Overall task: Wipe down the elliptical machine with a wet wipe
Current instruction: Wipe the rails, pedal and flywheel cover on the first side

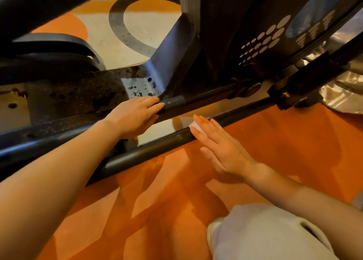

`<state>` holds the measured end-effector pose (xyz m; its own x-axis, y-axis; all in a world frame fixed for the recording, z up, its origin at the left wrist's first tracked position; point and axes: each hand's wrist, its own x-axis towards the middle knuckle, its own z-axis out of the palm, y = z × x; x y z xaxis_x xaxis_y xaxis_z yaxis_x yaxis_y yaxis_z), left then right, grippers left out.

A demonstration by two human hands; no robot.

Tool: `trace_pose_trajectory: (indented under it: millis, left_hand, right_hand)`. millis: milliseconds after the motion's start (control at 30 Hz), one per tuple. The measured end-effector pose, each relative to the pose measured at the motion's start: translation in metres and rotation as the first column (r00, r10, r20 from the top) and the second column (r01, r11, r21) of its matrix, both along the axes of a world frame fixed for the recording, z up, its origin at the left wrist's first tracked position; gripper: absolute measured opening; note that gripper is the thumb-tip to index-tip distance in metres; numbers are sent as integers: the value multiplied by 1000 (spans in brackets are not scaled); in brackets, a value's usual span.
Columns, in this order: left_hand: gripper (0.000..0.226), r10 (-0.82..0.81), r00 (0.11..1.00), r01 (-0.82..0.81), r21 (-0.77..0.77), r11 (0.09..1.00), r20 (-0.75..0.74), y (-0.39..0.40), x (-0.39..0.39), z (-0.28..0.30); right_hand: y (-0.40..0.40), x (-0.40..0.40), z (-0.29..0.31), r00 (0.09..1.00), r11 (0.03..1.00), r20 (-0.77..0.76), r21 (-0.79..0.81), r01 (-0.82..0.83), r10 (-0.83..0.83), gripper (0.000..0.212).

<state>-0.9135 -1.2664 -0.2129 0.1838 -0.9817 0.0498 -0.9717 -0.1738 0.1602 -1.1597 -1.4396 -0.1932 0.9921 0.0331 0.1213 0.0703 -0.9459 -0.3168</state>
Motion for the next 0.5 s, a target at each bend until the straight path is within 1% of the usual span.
trace_pose_trajectory:
  millis: [67,133,200,233,300,367,433,500]
  left_hand:
    - [47,76,996,-75,31,997,-35,4,-6,18]
    - [47,188,979,-184,58,981,-74,14,-18,35]
    - [49,262,958,-259,39,965,-112,31,-34,47]
    - [51,279,952,-278,29,960,-127,40,-42,51]
    - [53,331,926,-334,19,943,-179,61,-59,57]
    - [54,400,895,-411,-13,912,-199,80,-72,60]
    - [54,458,878,-467,-35,884,-143,96,-86,61]
    - [54,483,873,-487,-59,872,-61,113,-102,58]
  right_hand:
    - [5,2,-7,998,1000,64,21,5,-7,53]
    - [13,3,-13,993,997,110,53,47,-52,56]
    - [24,7,-17,986,996,147,35,76,-80,59]
    - [31,10,-17,982,998,175,9,63,-64,60]
    - [53,18,-18,976,999,218,-34,-17,24,58]
    - [76,26,-20,969,993,216,-53,-108,117,61]
    - [90,31,-20,963,982,196,-64,-175,184,63]
    - [87,30,-19,951,967,185,-106,-232,248,62]
